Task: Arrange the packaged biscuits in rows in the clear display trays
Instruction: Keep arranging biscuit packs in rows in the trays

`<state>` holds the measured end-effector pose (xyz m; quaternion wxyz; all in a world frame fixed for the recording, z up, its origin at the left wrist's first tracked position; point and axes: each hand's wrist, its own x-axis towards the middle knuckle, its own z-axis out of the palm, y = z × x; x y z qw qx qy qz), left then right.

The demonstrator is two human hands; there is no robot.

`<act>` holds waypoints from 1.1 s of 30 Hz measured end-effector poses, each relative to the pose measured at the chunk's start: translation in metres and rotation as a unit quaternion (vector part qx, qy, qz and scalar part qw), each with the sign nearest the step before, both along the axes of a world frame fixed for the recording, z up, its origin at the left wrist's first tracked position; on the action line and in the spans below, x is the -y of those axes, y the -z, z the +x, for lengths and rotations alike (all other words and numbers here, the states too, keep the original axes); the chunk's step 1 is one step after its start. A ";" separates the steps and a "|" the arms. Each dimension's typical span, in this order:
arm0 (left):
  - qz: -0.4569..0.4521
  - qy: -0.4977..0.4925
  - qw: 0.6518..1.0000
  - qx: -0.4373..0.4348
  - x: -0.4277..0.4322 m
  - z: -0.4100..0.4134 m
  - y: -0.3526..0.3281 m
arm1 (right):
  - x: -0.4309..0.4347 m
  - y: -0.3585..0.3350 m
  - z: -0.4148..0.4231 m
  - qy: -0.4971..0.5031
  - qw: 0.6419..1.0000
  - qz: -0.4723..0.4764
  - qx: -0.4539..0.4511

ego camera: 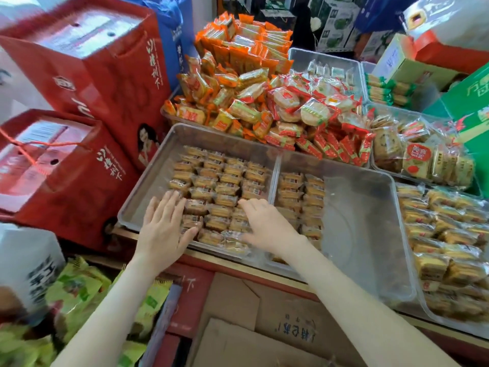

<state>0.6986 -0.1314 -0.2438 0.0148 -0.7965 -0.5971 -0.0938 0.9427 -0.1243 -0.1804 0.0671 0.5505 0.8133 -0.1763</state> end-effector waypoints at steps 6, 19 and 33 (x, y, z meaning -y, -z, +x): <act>0.068 0.010 0.997 0.032 -0.001 0.001 0.011 | -0.018 0.029 -0.034 -0.082 0.978 -0.049 0.183; 0.144 0.014 0.987 0.073 -0.008 0.002 0.022 | -0.028 0.036 -0.040 -0.113 0.992 -0.048 0.023; 0.105 -0.154 0.959 0.211 -0.024 -0.065 0.026 | -0.071 0.070 -0.144 -0.205 0.978 0.040 0.000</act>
